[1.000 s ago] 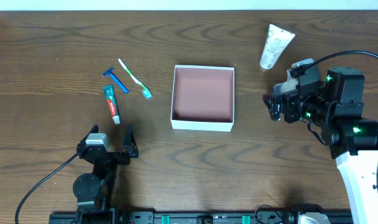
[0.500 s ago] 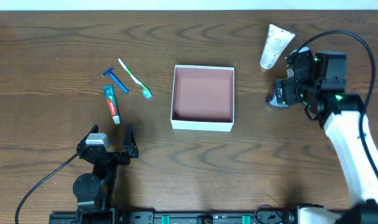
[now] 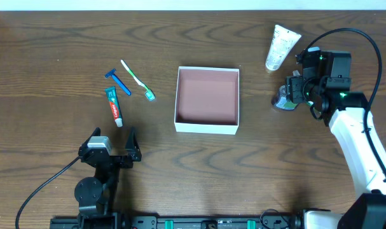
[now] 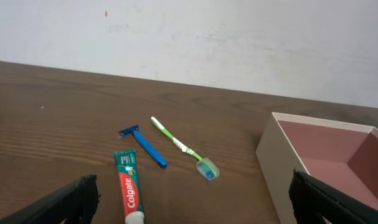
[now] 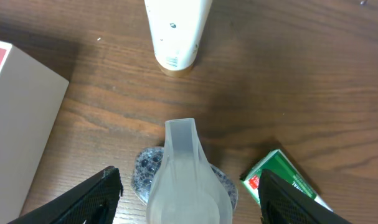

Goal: Pack container
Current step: 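Move the right gripper to the foaming soap bottle and grasp it, then lift the soap bottle with the right gripper and carry it over the box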

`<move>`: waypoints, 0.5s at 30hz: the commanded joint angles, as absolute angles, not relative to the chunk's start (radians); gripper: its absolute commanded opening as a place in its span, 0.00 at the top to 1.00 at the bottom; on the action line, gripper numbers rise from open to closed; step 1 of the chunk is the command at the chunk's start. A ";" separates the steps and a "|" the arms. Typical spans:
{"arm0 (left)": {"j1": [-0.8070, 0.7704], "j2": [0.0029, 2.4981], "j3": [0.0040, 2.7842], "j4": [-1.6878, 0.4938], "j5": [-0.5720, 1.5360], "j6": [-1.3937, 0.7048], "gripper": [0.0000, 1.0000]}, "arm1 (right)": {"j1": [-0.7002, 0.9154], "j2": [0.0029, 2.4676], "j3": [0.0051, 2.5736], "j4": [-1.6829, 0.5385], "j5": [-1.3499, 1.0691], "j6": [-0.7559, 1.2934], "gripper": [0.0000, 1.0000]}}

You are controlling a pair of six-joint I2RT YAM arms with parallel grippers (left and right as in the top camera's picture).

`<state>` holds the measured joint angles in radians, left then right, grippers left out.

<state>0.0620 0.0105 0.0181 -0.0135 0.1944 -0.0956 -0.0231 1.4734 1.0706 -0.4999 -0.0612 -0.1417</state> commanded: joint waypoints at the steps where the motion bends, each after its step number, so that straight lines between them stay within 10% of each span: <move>1: 0.062 0.006 0.004 -0.052 0.198 -0.079 0.02 | -0.029 1.505 1.082 -0.500 -0.054 -0.103 0.28; 8: 0.062 0.006 0.004 -0.052 0.198 -0.079 0.02 | -0.029 1.532 1.082 -0.493 -0.060 -0.097 0.31; 15: 0.062 0.006 0.004 -0.052 0.198 -0.079 0.02 | -0.029 1.532 1.082 -0.472 -0.061 -0.090 0.54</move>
<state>0.0616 0.0105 0.0181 -0.0135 0.1944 -0.0956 -0.0231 1.5311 1.0706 -0.4759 -0.0616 -0.1028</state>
